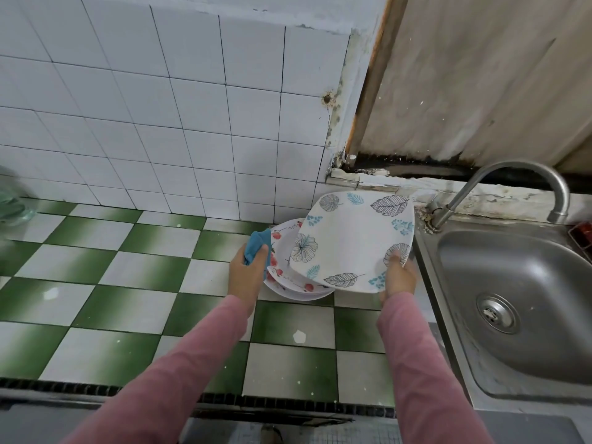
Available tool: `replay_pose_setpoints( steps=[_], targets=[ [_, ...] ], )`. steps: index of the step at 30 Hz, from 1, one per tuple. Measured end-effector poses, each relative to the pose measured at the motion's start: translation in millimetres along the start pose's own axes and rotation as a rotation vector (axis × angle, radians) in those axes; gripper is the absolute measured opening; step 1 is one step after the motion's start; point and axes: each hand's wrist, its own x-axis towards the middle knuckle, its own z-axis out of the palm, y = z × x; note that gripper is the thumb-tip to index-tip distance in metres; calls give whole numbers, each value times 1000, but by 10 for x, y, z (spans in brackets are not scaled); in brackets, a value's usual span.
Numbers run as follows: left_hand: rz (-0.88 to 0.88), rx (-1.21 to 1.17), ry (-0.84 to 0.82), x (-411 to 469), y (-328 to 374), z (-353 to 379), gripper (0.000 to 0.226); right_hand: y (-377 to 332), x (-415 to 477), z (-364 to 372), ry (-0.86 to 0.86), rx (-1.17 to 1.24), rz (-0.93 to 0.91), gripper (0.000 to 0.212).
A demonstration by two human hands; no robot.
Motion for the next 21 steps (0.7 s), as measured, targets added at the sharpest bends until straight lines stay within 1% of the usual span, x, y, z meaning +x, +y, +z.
replay_pose_setpoints(
  steps=[4,8,10,13,17,19,21],
  targets=[
    [3,-17,0,-4,27,-8,13,-38,-62,53,22,40,-33,14],
    [12,-9,2,15,18,-8,17,-23,-111,75,21,27,-71,11],
    [13,-2,0,19,22,1,15,-26,-152,72,10,13,-92,10],
    [11,-3,-8,18,17,18,11,-6,-215,68,-20,15,-138,9],
    [5,22,-19,10,-15,67,8,50,-345,145,-60,14,-182,18],
    [3,32,-17,22,-49,86,10,75,-418,203,-66,18,-181,18],
    [-5,28,-15,26,-63,95,18,86,-490,253,-66,57,-187,19]
  ],
)
